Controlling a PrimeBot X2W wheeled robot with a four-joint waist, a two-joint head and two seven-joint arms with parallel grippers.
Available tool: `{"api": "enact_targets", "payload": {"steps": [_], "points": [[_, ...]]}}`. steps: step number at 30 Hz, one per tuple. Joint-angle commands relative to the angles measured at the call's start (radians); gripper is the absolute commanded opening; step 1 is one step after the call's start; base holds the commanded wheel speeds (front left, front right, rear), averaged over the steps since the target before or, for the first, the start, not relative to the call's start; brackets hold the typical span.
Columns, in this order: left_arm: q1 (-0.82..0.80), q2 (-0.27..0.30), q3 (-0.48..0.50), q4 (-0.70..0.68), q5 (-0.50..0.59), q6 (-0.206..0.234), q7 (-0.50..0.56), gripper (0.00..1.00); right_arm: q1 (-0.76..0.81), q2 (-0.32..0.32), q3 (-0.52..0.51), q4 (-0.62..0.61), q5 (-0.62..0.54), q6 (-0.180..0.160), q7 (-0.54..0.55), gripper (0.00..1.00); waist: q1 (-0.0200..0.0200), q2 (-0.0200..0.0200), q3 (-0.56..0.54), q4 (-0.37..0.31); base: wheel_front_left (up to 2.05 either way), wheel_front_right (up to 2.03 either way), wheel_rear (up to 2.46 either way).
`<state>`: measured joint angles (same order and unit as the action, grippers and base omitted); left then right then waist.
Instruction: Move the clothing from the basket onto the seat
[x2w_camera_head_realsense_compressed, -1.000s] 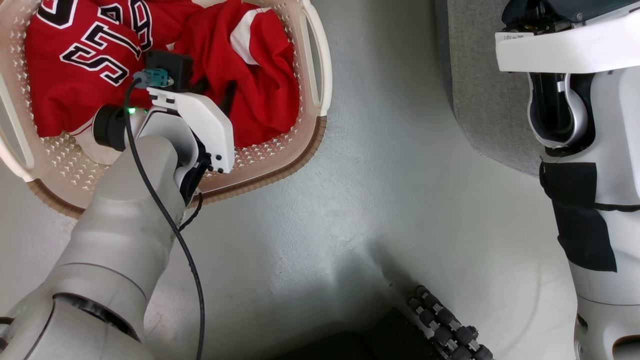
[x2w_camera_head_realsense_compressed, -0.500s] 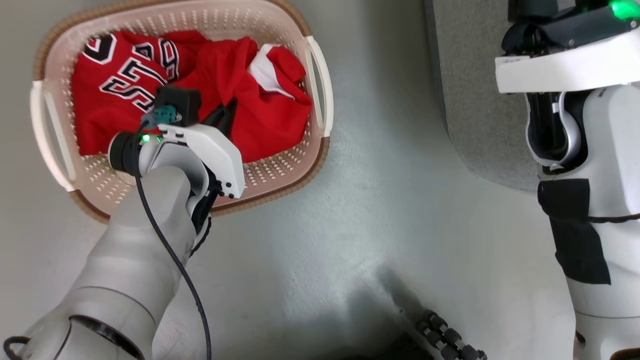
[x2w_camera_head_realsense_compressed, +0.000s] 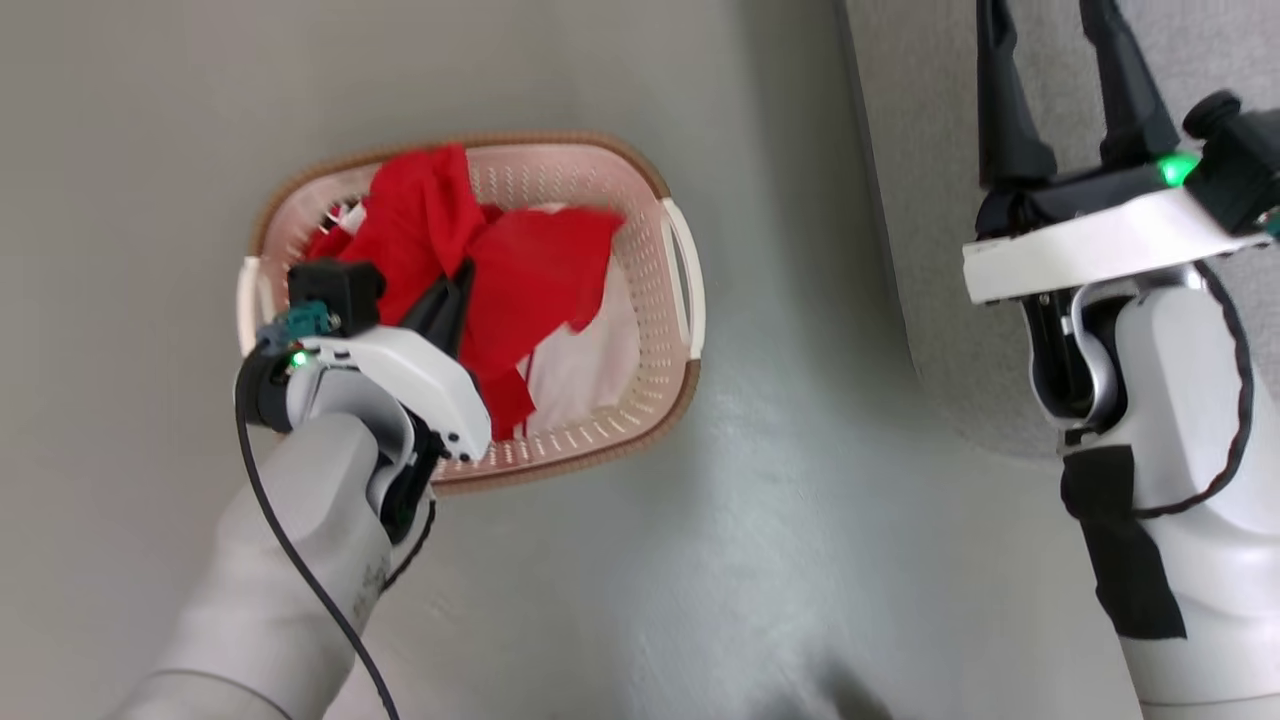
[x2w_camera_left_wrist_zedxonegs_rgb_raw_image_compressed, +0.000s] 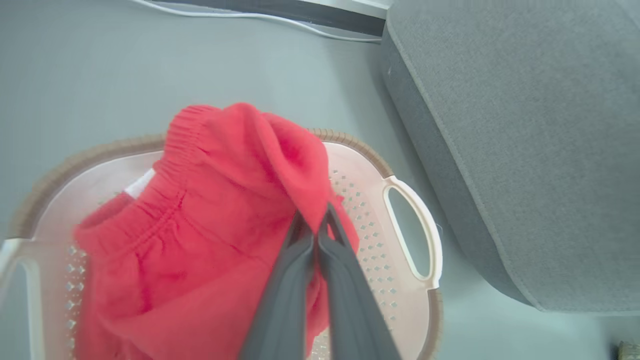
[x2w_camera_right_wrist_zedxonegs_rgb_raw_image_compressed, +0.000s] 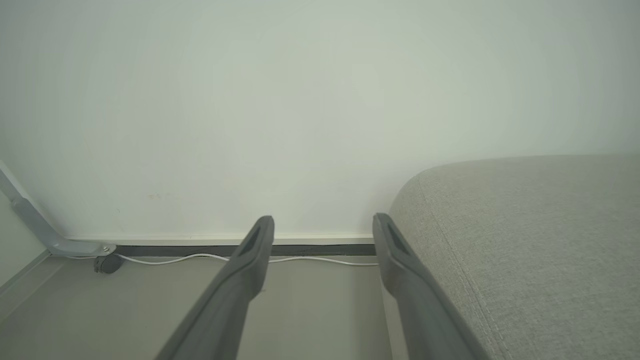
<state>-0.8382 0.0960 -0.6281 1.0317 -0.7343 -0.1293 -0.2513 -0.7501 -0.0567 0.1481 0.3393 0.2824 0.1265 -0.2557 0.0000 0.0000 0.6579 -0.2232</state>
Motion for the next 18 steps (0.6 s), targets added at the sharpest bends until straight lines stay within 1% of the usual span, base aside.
{"api": "enact_targets", "payload": {"steps": [1, 14, 18], "points": [[0.044, 0.015, 0.044, -0.041, 0.025, 0.004, -0.01, 0.0, 0.045, 0.003, 0.008, -0.012, -0.018, 0.004, -0.006, 1.0, 0.0, 0.0, -0.083, 0.038, 0.0, 0.0, 0.0], [0.227, -0.021, 0.208, -0.208, 0.148, 0.0, -0.01, 0.0, 0.181, -0.012, -0.044, 0.061, -0.038, 0.004, -0.006, 1.0, 0.0, 0.0, -0.321, 0.11, 0.0, 0.0, 0.0], [0.264, -0.028, 0.234, -0.268, 0.175, -0.001, -0.01, 0.0, 0.222, -0.015, -0.059, 0.081, -0.044, 0.004, -0.006, 1.0, 0.0, 0.0, -0.389, 0.135, 0.0, 0.0, 0.0]]}}
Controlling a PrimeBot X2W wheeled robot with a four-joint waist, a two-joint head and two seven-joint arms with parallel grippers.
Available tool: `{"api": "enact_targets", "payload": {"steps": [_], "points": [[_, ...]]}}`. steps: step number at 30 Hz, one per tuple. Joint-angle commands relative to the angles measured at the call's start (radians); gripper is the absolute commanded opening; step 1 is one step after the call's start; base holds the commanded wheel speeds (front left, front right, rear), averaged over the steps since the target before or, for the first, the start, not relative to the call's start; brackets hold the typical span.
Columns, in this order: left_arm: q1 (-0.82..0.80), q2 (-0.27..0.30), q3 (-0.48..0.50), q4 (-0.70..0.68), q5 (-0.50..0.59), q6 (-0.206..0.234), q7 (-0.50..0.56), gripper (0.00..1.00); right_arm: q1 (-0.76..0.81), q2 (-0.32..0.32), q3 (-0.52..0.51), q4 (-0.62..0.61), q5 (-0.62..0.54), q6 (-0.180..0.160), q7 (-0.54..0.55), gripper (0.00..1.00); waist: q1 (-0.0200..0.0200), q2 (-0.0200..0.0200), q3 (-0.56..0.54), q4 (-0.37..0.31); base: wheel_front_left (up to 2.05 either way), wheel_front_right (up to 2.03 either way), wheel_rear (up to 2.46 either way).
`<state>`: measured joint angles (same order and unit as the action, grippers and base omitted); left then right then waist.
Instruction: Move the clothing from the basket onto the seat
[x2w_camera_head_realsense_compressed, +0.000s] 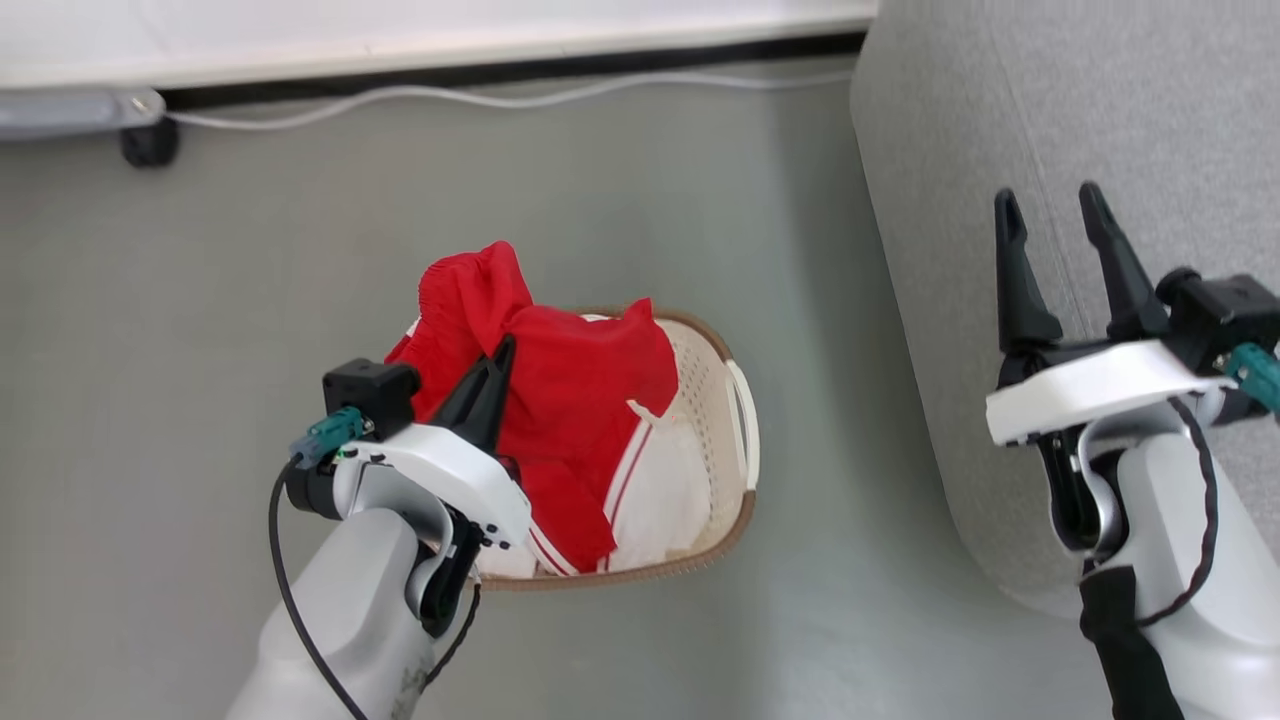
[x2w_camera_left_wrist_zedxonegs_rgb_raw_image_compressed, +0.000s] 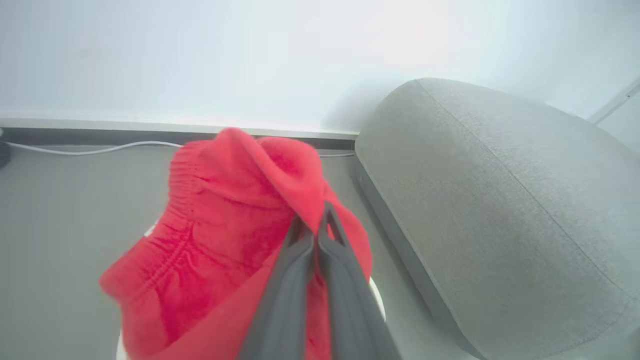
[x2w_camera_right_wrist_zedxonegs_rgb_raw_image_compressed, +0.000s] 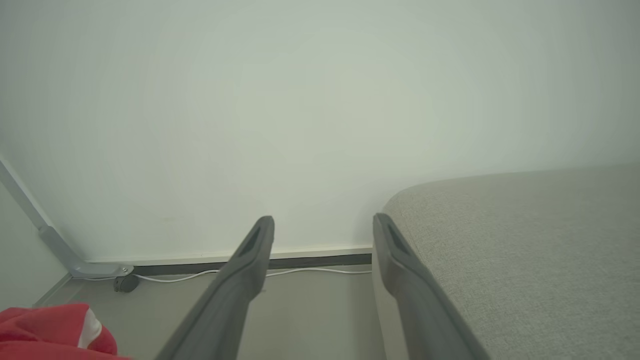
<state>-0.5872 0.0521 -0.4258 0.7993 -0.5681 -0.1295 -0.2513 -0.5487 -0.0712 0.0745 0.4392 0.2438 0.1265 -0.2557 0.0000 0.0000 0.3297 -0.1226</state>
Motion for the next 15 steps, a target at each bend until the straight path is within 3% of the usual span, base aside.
{"api": "enact_targets", "payload": {"steps": [1, 15], "points": [[0.022, 0.015, 0.033, -0.052, 0.014, -0.001, -0.01, 0.0, 0.031, 0.0, 0.013, -0.016, -0.005, 0.004, -0.006, 1.0, 0.0, 0.0, -0.078, 0.041, 0.0, 0.0, 0.0], [0.07, 0.053, -0.025, -0.288, 0.037, -0.001, -0.01, 0.0, 0.157, -0.018, -0.002, 0.012, -0.019, 0.004, -0.006, 1.0, 0.0, 0.0, -0.228, 0.111, 0.0, 0.0, 0.0]]}}
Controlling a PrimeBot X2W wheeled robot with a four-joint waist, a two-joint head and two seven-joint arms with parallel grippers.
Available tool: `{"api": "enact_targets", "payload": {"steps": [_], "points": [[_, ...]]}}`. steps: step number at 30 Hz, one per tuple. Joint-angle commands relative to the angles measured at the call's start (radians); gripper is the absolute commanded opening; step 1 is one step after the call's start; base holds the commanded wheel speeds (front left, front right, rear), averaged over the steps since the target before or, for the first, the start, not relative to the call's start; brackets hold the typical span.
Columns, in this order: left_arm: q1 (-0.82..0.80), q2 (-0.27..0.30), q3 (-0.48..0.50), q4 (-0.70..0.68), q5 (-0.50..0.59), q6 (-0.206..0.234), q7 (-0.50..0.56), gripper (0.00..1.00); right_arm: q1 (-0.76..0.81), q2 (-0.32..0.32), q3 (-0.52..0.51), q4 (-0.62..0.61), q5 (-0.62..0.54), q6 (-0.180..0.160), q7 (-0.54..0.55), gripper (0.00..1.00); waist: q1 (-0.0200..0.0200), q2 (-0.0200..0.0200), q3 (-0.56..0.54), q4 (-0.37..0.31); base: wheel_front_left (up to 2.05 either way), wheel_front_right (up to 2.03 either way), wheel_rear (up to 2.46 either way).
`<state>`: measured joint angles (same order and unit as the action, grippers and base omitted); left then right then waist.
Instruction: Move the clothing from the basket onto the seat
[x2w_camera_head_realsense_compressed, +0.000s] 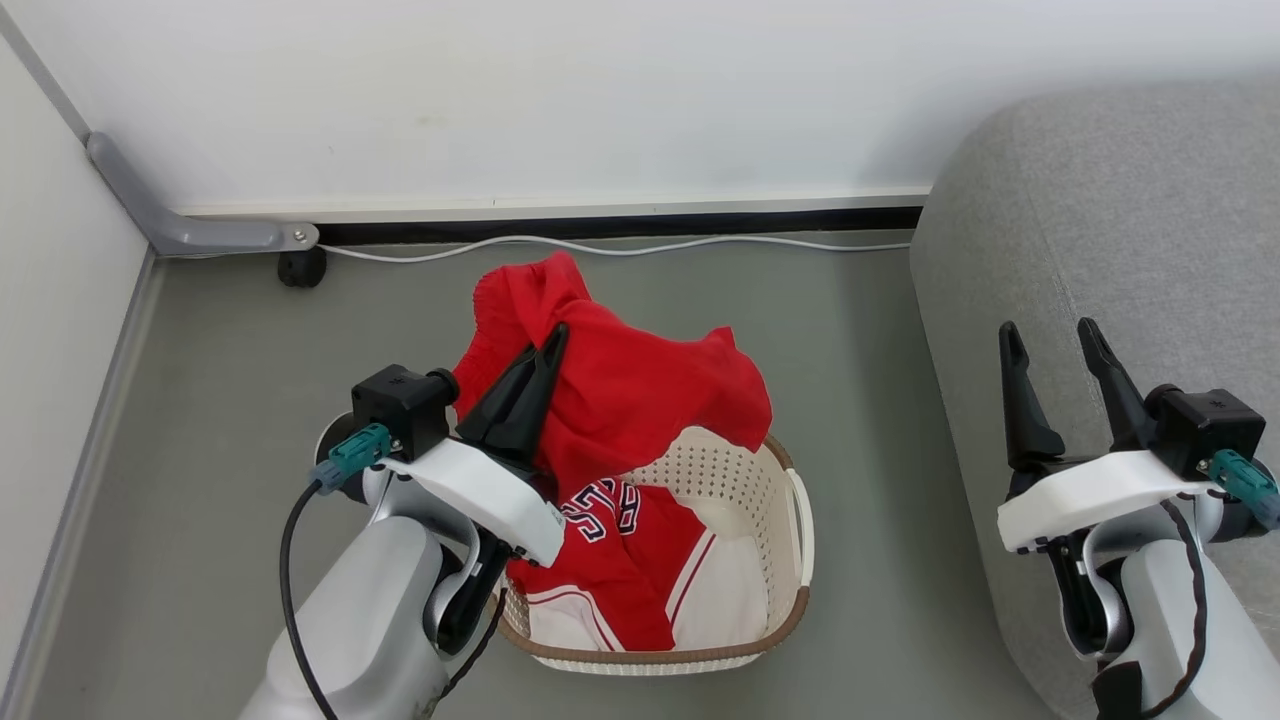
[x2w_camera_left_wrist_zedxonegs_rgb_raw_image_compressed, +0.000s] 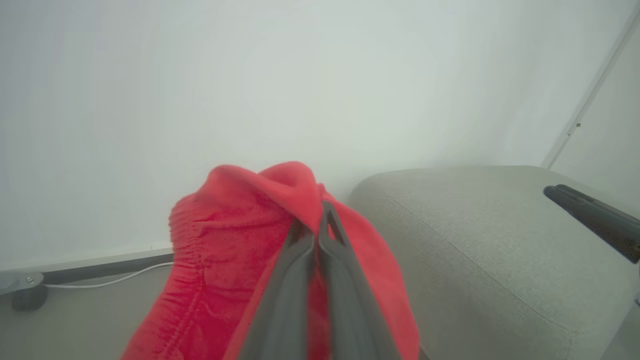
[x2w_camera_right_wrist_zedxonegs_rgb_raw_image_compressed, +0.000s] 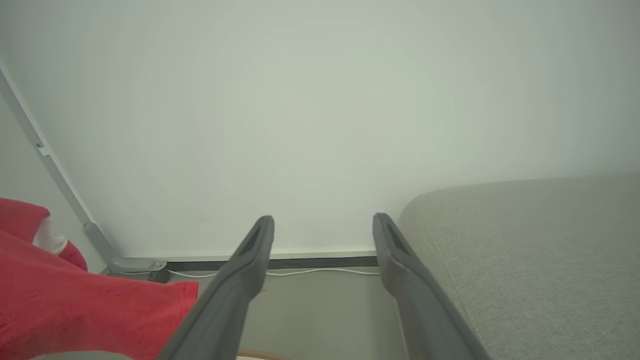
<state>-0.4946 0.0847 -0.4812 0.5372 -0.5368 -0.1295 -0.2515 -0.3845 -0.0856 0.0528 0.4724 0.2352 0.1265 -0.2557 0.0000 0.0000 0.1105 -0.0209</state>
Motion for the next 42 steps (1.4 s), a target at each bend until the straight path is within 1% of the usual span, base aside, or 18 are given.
{"api": "enact_targets", "payload": {"steps": [1, 7, 15, 18, 21, 25, 29, 30, 32, 35, 36, 38, 40, 42], "points": [[-0.04, 0.037, 0.017, -0.077, 0.003, -0.001, -0.01, 0.0, -0.002, -0.003, 0.018, -0.021, -0.009, 0.004, -0.006, 1.0, 0.0, 0.0, -0.009, 0.016, 0.0, 0.0, 0.0], [-0.097, 0.075, -0.018, -0.201, 0.015, -0.001, -0.01, 0.0, 0.008, 0.003, 0.013, -0.021, -0.009, 0.004, -0.006, 1.0, 0.0, 0.0, -0.012, 0.028, 0.0, 0.0, 0.0], [-0.13, 0.093, -0.035, -0.268, 0.017, 0.0, 0.005, 0.0, 0.01, 0.011, 0.021, -0.019, -0.002, 0.004, -0.006, 1.0, 0.0, 0.0, -0.011, 0.028, 0.0, 0.0, 0.0], [-0.129, 0.093, -0.035, -0.275, 0.014, 0.002, 0.005, 0.0, -0.001, 0.013, 0.044, -0.04, 0.011, 0.004, -0.006, 1.0, 0.0, 0.0, -0.008, 0.024, 0.0, 0.0, 0.0], [-0.125, 0.089, -0.038, -0.276, 0.011, 0.004, 0.004, 0.0, -0.018, 0.013, 0.097, -0.079, 0.039, 0.004, -0.006, 1.0, 0.0, 0.0, -0.004, 0.02, 0.0, 0.0, 0.0], [-0.122, 0.083, -0.044, -0.264, 0.008, 0.003, 0.002, 0.0, -0.045, -0.009, 0.214, -0.134, 0.096, 0.004, -0.006, 1.0, 0.0, 0.0, -0.003, 0.016, 0.0, 0.0, 0.0], [-0.124, 0.074, -0.057, -0.253, 0.007, 0.003, 0.0, 0.0, -0.086, -0.062, 0.38, -0.175, 0.153, 0.004, -0.006, 1.0, 0.0, 0.0, -0.004, 0.015, 0.0, 0.0, 0.0], [-0.124, 0.074, -0.057, -0.253, 0.007, 0.003, 0.0, 0.0, -0.086, -0.062, 0.38, -0.175, 0.153, 0.004, -0.006, 1.0, 0.0, 0.0, -0.004, 0.015, 0.0, 0.0, 0.0], [-0.126, 0.069, -0.065, -0.249, 0.005, 0.002, -0.001, 0.0, -0.116, -0.097, 0.474, -0.18, 0.178, 0.004, -0.006, 1.0, 0.0, 0.0, -0.005, 0.017, 0.0, 0.0, 0.0], [-0.13, 0.06, -0.076, -0.241, 0.002, 0.002, -0.003, 0.0, -0.169, -0.143, 0.604, -0.166, 0.23, 0.004, -0.006, 1.0, 0.0, 0.0, -0.006, 0.022, 0.0, 0.0, 0.0], [-0.133, 0.054, -0.083, -0.236, -0.001, 0.001, -0.004, 0.0, -0.21, -0.168, 0.698, -0.145, 0.28, 0.004, -0.006, 1.0, 0.0, 0.0, -0.007, 0.027, 0.0, 0.0, 0.0], [-0.135, 0.049, -0.09, -0.231, -0.004, 0.001, -0.005, 0.0, -0.254, -0.192, 0.796, -0.126, 0.33, 0.004, -0.006, 1.0, 0.0, 0.0, -0.008, 0.032, 0.0, 0.0, 0.0], [-0.137, 0.044, -0.1, -0.227, -0.005, 0.001, -0.006, 0.0, -0.297, -0.207, 0.866, -0.108, 0.373, 0.004, -0.006, 1.0, 0.0, 0.0, -0.009, 0.036, 0.0, 0.0, 0.0], [-0.138, 0.04, -0.112, -0.228, -0.007, 0.0, -0.006, 0.0, -0.334, -0.214, 0.914, -0.085, 0.399, 0.004, -0.006, 1.0, 0.0, 0.0, -0.011, 0.041, 0.0, 0.0, 0.0]]}}
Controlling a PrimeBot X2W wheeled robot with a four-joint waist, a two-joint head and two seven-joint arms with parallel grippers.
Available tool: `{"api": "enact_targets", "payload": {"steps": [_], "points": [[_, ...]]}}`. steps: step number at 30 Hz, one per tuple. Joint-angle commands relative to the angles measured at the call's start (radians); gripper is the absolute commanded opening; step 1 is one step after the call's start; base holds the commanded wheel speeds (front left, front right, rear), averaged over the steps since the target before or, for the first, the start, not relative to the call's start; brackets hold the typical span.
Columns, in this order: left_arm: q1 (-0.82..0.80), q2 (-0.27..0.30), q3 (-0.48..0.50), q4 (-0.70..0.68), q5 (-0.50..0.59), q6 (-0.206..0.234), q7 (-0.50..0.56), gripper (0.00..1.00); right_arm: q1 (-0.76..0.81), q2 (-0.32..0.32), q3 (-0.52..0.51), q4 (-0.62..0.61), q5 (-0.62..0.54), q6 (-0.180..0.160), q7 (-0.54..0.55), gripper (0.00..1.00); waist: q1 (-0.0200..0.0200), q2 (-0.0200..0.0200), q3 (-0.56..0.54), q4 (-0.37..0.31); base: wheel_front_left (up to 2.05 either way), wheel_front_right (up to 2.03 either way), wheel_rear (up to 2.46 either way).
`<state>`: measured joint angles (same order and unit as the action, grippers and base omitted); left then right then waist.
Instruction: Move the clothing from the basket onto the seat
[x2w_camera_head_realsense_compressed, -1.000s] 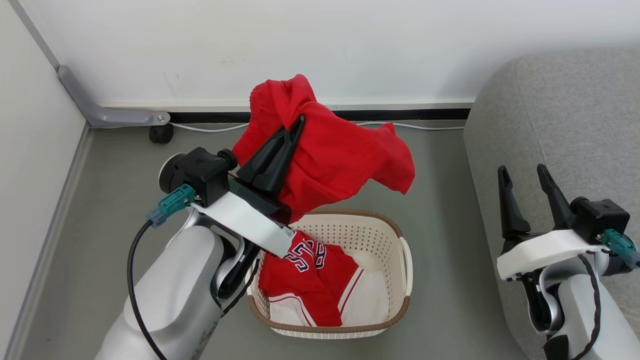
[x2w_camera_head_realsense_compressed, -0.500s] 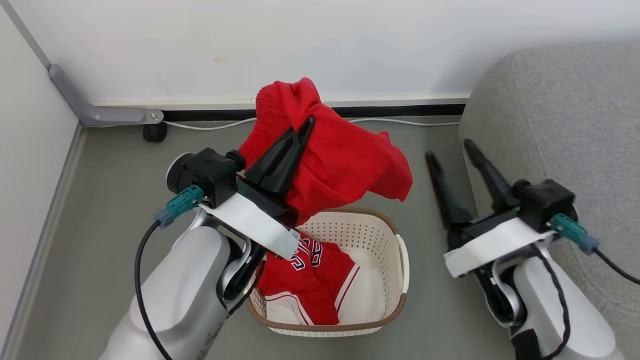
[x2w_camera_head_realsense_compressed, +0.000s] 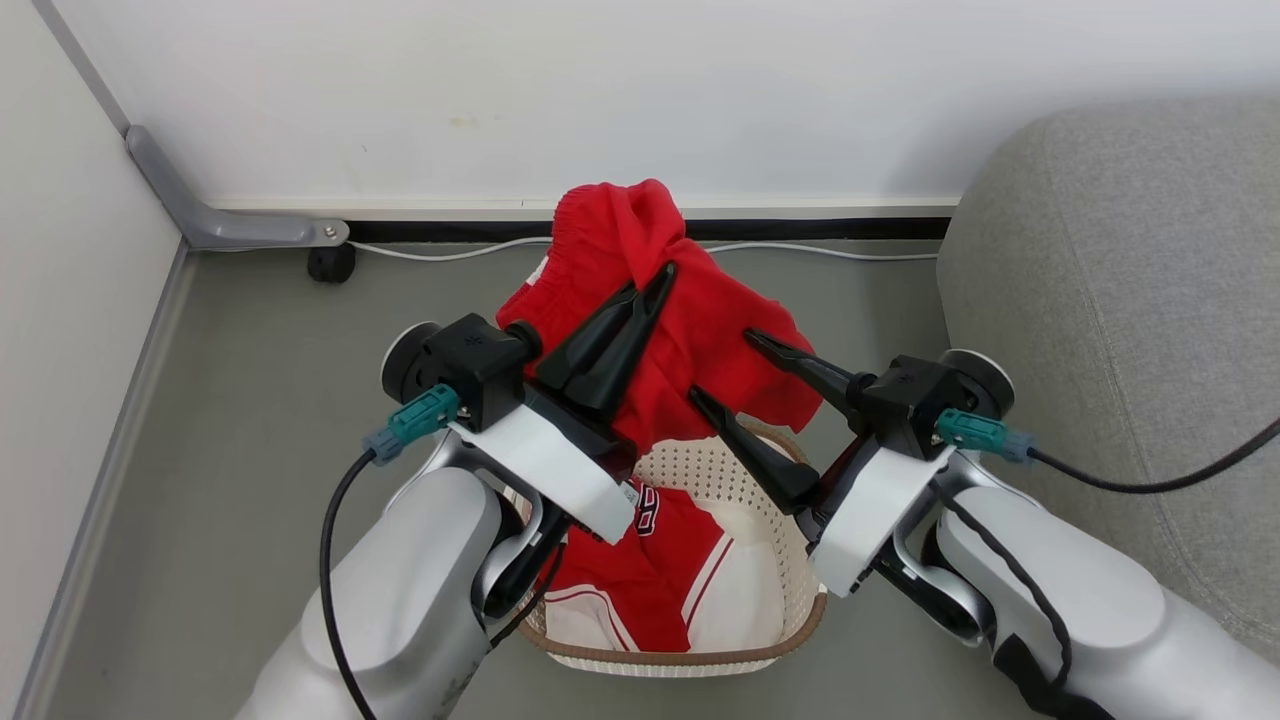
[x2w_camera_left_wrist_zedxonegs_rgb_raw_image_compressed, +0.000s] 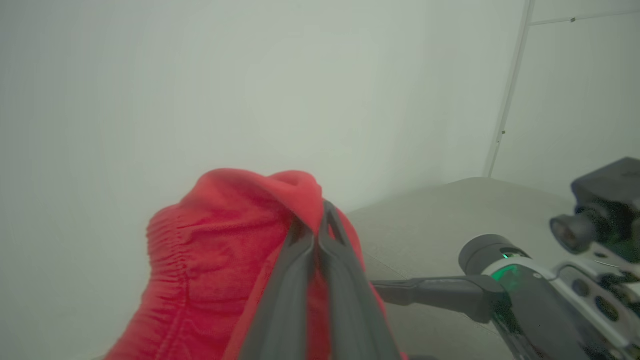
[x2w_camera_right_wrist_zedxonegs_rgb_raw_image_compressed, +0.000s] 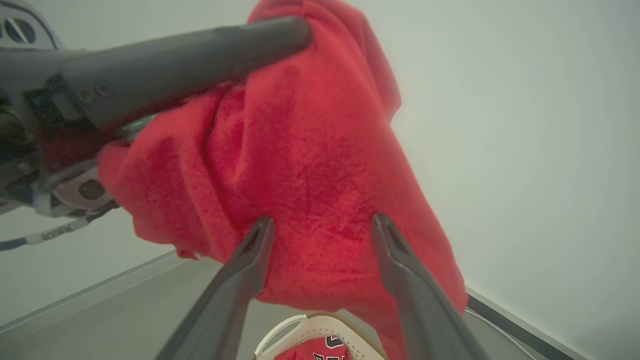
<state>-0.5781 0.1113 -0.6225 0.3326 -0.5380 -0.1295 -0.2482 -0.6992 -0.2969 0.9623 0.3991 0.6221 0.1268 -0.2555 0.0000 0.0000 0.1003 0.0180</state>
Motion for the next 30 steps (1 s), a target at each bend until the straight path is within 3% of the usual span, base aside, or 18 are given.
{"api": "enact_targets", "payload": {"steps": [1, 14, 25, 26, 27, 30], "points": [[-0.055, 0.011, 0.023, -0.023, -0.008, 0.0, -0.01, 0.0, -0.035, -0.002, 0.021, 0.002, 0.022, 0.004, -0.006, 1.0, 0.0, 0.0, -0.002, 0.005, 0.0, 0.0, 0.0], [-0.059, -0.015, -0.082, -0.031, -0.039, -0.001, -0.013, 0.0, -0.147, 0.101, 0.126, 0.196, 0.085, 0.004, -0.006, 1.0, 0.0, 0.0, -0.017, 0.053, 0.0, 0.0, 0.0], [-0.064, -0.011, -0.09, -0.023, -0.065, -0.001, -0.013, 0.0, -0.174, 0.103, 0.14, 0.168, 0.075, 0.004, -0.006, 1.0, 0.0, 0.0, -0.005, 0.056, 0.0, 0.0, 0.0], [-0.064, -0.01, -0.089, -0.023, -0.066, -0.001, -0.013, 0.0, -0.172, 0.1, 0.14, 0.164, 0.075, 0.004, -0.006, 0.34, 0.0, 0.0, -0.004, 0.054, 0.0, 0.0, 0.0], [-0.064, -0.01, -0.087, -0.023, -0.066, -0.001, -0.013, 0.0, -0.17, 0.097, 0.141, 0.161, 0.074, 0.004, -0.006, 0.0, 0.0, 0.0, -0.002, 0.052, 0.0, 0.0, 0.0], [-0.061, -0.01, -0.081, -0.023, -0.065, -0.001, -0.013, 0.0, -0.164, 0.092, 0.127, 0.156, 0.076, 0.004, -0.006, 0.0, 0.0, 0.0, 0.002, 0.045, 0.0, 0.0, 0.0]]}}
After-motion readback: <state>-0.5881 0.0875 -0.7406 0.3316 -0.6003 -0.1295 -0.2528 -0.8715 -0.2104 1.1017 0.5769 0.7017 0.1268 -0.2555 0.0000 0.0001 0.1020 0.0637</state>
